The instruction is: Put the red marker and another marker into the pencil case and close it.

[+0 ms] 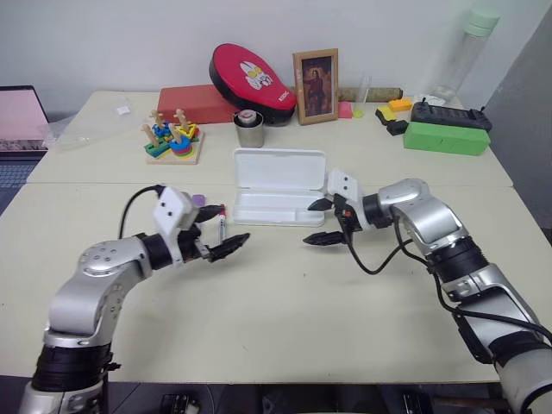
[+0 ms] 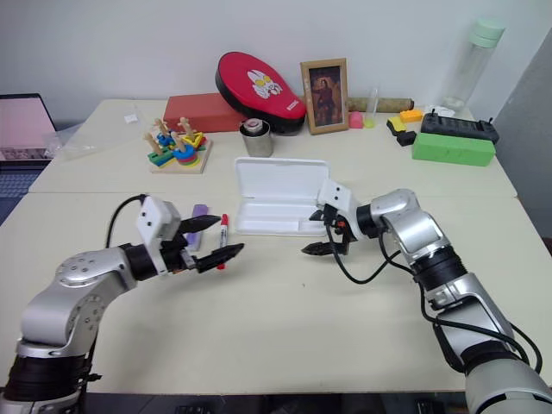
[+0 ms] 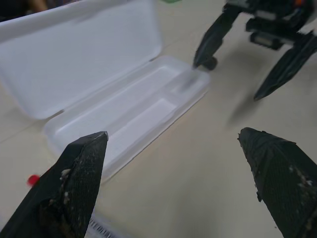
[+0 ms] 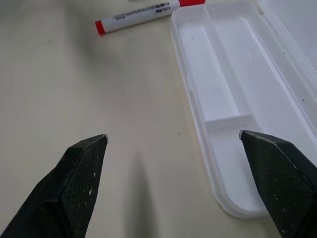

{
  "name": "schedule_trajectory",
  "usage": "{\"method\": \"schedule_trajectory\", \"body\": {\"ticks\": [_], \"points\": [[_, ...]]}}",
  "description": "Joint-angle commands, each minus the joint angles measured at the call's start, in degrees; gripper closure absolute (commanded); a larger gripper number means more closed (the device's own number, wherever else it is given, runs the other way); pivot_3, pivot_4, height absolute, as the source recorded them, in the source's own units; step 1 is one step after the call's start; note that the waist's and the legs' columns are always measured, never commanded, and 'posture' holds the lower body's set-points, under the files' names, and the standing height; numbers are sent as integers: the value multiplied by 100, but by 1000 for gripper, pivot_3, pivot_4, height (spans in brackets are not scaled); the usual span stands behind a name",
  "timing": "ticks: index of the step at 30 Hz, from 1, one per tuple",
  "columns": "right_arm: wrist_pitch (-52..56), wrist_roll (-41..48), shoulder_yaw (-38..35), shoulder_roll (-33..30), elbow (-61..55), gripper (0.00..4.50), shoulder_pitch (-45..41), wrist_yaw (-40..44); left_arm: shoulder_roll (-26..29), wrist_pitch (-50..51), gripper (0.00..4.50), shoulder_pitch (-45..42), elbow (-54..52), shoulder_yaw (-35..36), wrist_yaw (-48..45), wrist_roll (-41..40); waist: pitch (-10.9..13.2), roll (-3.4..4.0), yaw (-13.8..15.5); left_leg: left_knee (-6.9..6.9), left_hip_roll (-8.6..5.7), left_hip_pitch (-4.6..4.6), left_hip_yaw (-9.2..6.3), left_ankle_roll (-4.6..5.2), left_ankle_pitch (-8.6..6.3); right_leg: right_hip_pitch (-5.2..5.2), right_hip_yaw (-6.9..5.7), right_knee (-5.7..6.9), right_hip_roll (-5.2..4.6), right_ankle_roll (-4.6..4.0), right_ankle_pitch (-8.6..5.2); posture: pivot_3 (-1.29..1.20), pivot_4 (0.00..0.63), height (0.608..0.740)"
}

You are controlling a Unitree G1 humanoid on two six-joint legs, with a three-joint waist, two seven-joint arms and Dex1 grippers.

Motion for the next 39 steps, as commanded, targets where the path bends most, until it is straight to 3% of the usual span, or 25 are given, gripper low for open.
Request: {"method": "schedule_trajectory", "body": {"ticks": [1, 8, 28, 39], "points": [[-427, -224, -40, 141, 619, 11, -371, 13, -82, 27, 0, -170, -273, -37, 82, -113, 0, 1, -31, 0, 0, 0, 1, 0, 0, 0, 0, 0, 0, 0, 0, 0, 150, 740], [-588, -643, 166, 349, 1266, 11, -563, 146, -209, 228, 0, -388, -372, -208, 127, -216, 0, 0, -108, 1, 0, 0, -3, -1, 1, 2, -3, 1, 0, 0, 0, 0, 150, 740], [-1201, -1140, -2, 769, 2112, 4480, -909, 80, -208, 224, 0, -378, -451, 94, 306, -344, 0, 1, -128, 4, -1, 5, -4, -1, 1, 5, -2, 4, 0, 0, 0, 0, 150, 740], [-1372, -934, -174, 564, 984, 4480, -423, 190, -161, 300, 0, -188, -642, 243, 377, -434, 0, 1, -128, 3, -1, 5, -4, -1, 1, 5, -1, 3, 0, 0, 0, 0, 150, 740]]}}
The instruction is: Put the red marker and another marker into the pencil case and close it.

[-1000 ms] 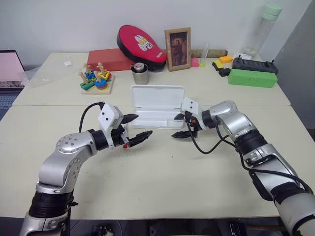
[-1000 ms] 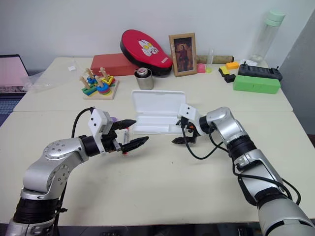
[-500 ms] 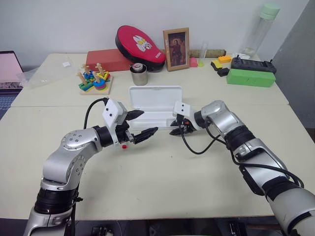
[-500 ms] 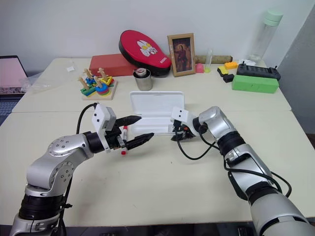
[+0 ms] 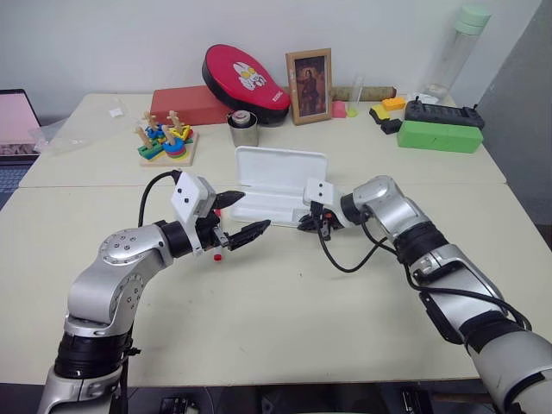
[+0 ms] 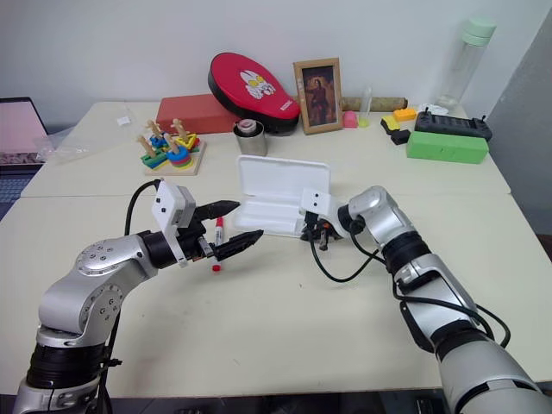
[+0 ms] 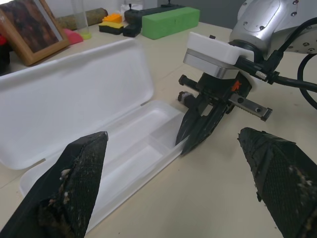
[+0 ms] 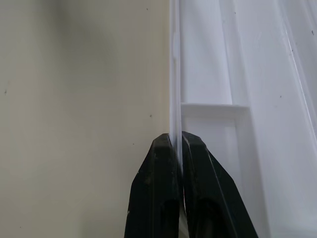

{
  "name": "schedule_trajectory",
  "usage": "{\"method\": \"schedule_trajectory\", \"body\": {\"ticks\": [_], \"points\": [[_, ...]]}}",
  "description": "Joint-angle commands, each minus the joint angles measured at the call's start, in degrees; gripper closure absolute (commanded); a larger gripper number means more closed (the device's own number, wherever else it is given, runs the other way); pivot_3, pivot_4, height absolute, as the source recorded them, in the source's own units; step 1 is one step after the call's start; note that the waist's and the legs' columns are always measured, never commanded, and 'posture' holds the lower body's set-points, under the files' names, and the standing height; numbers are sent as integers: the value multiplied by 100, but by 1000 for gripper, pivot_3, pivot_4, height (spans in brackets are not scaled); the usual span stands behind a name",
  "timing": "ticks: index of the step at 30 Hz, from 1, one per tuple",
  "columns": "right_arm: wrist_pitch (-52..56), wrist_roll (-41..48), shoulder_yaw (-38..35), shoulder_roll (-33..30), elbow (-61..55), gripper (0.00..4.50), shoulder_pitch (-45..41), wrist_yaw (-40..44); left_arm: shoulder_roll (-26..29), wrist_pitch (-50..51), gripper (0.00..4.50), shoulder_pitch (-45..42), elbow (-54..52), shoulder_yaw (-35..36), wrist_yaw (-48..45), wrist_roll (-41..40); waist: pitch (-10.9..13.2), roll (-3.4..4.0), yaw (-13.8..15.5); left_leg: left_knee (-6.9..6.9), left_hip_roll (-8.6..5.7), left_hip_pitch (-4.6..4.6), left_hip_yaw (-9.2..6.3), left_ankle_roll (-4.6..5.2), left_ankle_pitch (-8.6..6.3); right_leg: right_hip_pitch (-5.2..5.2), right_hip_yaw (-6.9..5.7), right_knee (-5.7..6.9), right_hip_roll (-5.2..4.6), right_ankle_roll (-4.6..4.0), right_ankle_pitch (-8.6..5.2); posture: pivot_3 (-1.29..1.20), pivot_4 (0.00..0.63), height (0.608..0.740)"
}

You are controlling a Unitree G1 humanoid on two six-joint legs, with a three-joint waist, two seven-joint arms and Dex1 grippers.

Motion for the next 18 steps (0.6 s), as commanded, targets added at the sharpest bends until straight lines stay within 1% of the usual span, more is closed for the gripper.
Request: {"method": "schedule_trajectory", "body": {"ticks": [1, 4, 10, 15, 18], "points": [[-25, 200, -212, -208, -955, 4480, 250, 166, 119, 73, 0, 190, -357, 325, 51, -222, 0, 0, 1, 0, 0, 0, 0, 0, 0, 0, 1, 0, 0, 0, 0, 0, 150, 740], [246, 313, -254, -472, -1838, 4480, 619, 329, 224, 241, 0, 527, -669, 626, 102, -425, 0, 0, 2, 0, 0, -1, 0, 0, 0, -1, 1, 0, 0, 0, 0, 0, 150, 740], [713, 428, -134, -1045, -3494, 4480, 1484, 536, 548, 543, 0, 1648, -1348, 1347, 57, -815, 1, 1, 18, -2, 1, 0, 0, 6, -4, 1, 3, -3, 0, 0, 0, 0, 150, 740], [843, 406, 85, -1295, -4275, 4480, 1958, 676, 724, 580, 0, 2237, -1612, 1682, -13, -981, 1, 1, 31, 4, 1, 2, 0, 19, -11, 4, 3, 2, 0, 0, 0, 0, 150, 740], [845, 394, 206, -1338, -4462, 4480, 2081, 693, 778, 578, 0, 2369, -1705, 1749, -9, -1053, 1, 1, 43, 4, 1, 2, 0, 19, -11, 5, 3, 1, 0, 0, 0, 0, 150, 740]]}}
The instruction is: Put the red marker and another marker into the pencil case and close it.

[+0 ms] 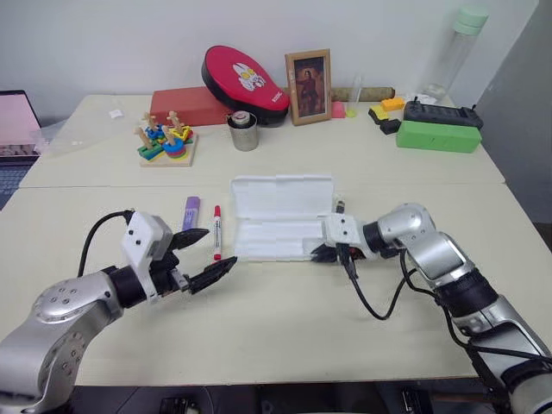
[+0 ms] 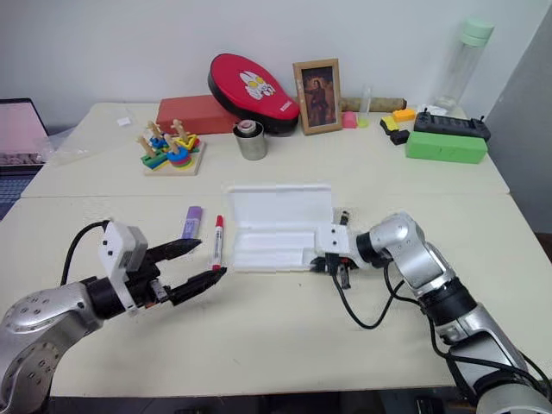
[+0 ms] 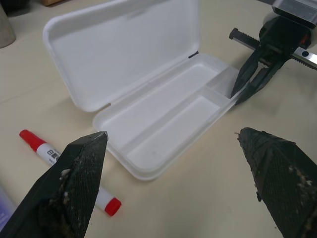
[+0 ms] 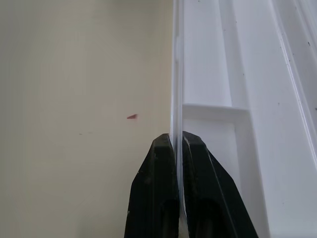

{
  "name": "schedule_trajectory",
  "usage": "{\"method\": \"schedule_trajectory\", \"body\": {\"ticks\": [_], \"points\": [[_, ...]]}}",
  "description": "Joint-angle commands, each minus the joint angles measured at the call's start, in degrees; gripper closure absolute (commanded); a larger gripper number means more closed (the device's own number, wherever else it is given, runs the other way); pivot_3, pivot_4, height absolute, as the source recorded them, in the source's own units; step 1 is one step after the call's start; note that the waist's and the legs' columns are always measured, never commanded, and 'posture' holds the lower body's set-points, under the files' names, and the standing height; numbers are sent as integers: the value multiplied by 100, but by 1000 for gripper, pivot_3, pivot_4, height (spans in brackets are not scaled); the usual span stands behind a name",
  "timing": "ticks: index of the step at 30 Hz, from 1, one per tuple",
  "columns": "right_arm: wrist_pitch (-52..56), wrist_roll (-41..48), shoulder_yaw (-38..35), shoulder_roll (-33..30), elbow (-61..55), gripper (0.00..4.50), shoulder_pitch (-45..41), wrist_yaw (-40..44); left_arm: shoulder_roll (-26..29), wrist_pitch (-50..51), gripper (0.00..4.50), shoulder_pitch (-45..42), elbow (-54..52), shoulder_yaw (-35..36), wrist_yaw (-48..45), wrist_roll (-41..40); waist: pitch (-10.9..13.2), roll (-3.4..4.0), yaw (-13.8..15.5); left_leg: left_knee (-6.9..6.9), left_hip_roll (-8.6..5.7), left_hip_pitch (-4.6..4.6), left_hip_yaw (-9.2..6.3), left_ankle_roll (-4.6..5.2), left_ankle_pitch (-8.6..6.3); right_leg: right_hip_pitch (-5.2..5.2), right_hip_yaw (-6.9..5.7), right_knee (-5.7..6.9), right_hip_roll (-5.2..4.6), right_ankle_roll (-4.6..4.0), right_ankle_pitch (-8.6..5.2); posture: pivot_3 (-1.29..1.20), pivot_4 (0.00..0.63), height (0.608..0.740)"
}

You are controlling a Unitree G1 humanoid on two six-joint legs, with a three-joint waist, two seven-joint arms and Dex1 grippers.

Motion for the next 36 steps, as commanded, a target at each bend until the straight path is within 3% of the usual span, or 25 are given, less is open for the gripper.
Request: {"method": "schedule_trajectory", "body": {"ticks": [1, 13, 14, 15, 23, 26, 27, 31, 36], "points": [[-36, 49, 95, -18, -331, 4480, -5, 30, 109, -22, 0, 65, -262, 207, -3, -161, 0, 0, 3, 0, 0, 0, 0, 0, 0, 0, 0, 0, 0, 0, 0, 0, 150, 740], [-3, -9, 300, 61, -258, 4480, -7, -20, 129, 0, 0, -25, -233, 142, 223, -191, 0, 0, 5, 0, 0, 0, 1, 0, 0, 0, 0, -3, 0, 0, 0, 0, 150, 740], [44, 18, 288, 91, -297, 3946, 0, -41, 80, 22, 0, -28, -234, 114, 300, -195, 0, 0, 5, 0, 0, 0, 0, 0, 0, 0, 0, -3, 0, 0, 0, 0, 150, 740], [96, 55, 270, 119, -333, 3901, 1, -52, 31, 43, 0, -29, -226, 94, 372, -201, 0, 0, 4, 0, 0, 0, 1, 0, 0, 0, 0, -3, 0, 0, 0, 0, 150, 740], [699, 565, -96, -2, -846, 1939, 6, 21, -274, 366, 0, 36, -119, 13, 1329, 122, 0, -1, 18, 0, 0, 0, 0, 0, 0, 0, -1, -3, 0, 0, 0, 0, 150, 740], [1232, 1068, -428, -18, -1105, 1197, -44, 1, -418, 614, 0, -125, 102, -9, 1914, 365, -1, -2, 30, 1, 0, 0, 0, 0, 0, 1, 0, -2, 0, 0, 0, 0, 150, 740], [1462, 1273, -586, 0, -1178, 1142, -100, -35, -469, 741, 0, -210, 236, -85, 2147, 502, -1, -1, 34, 1, 0, 0, -1, 0, 0, 1, -1, -2, 0, 0, 0, 0, 150, 740], [1869, 1585, -878, 71, -1286, 47, -256, -359, -670, 1098, 0, -493, 526, -290, 2646, 715, -2, -3, 44, 2, -1, 1, 0, 0, 0, 2, 0, -1, 0, 0, 0, 0, 150, 740], [1992, 1685, -981, 90, -1273, 47, -316, -708, -894, 1359, 0, -939, 892, -523, 2891, 838, -2, -3, 94, 1, -1, 1, -1, 0, 0, 0, -3, -1, 0, 0, 0, 0, 150, 740]]}}
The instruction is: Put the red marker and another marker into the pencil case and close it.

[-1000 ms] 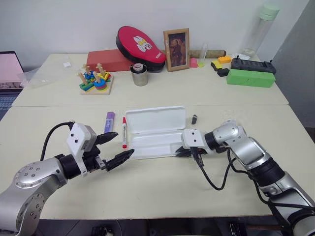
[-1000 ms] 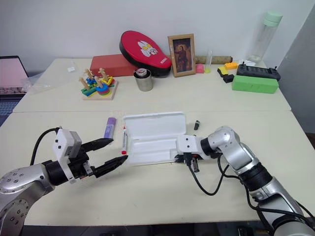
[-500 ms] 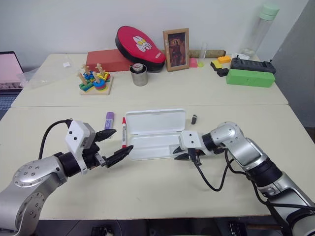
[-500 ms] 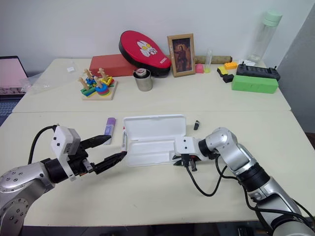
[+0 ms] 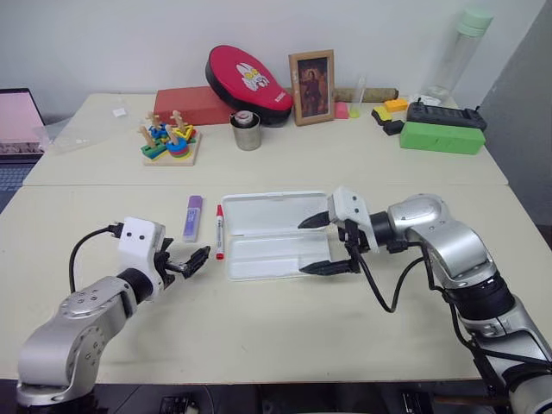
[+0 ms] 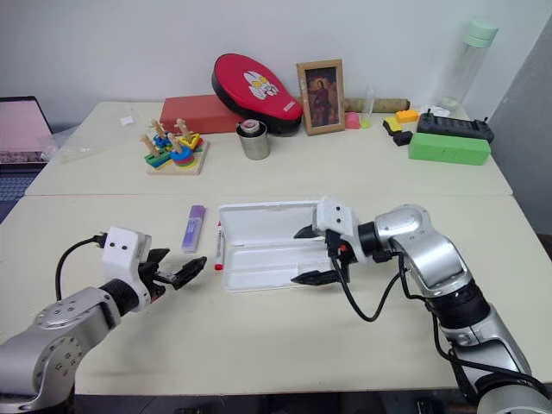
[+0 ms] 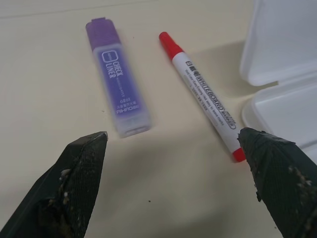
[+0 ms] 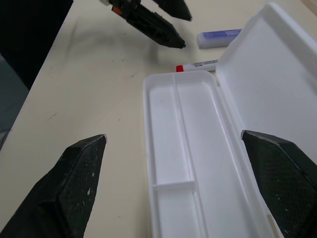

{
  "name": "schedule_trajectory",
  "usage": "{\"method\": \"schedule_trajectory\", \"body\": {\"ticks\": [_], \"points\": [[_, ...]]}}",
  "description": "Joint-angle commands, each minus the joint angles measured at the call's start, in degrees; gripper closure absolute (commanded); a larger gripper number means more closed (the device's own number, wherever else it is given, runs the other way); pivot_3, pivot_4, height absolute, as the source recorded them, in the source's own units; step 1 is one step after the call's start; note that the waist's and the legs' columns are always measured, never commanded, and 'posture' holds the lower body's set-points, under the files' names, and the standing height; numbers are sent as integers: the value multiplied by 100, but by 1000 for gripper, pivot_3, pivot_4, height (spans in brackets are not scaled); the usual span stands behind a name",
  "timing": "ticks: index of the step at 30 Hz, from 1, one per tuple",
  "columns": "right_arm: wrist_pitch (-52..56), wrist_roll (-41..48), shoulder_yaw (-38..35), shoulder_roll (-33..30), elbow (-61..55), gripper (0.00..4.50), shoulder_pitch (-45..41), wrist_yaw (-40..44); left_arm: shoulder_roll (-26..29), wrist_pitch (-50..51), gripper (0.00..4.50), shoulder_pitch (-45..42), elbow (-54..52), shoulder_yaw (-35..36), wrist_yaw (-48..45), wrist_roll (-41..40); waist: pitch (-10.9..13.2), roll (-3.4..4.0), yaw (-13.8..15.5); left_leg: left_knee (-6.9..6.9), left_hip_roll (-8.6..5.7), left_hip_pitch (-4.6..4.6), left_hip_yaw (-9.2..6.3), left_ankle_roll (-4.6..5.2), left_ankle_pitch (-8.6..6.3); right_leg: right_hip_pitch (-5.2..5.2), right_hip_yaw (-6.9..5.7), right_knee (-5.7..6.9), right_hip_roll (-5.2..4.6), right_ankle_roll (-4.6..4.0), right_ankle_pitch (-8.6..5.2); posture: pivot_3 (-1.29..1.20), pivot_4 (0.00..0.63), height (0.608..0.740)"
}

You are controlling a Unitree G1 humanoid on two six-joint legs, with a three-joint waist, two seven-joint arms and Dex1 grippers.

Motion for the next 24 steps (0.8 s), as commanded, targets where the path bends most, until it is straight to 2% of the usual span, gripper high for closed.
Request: {"method": "schedule_trajectory", "body": {"ticks": [1, 11, 24], "points": [[70, 180, -168, 22, -145, 47, -96, -208, -40, 87, 0, -283, 104, -131, 81, 104, 0, 0, 17, 0, 0, 0, 0, 0, 0, 0, 1, 0, 0, 0, 0, 0, 150, 740], [150, 337, -260, -155, -259, 47, -30, -535, -311, 197, 0, -917, 356, -601, 136, 206, -1, -1, 48, 0, 0, -2, 1, -1, 0, 0, 1, -3, 0, 0, 0, 0, 150, 740], [126, 429, -293, -223, -182, 47, -67, -733, -302, 531, 0, -1392, 914, -918, 212, 619, -1, -1, 47, 1, -1, -1, 1, -1, 1, 1, 1, -2, 0, 0, 0, 0, 150, 740]]}}
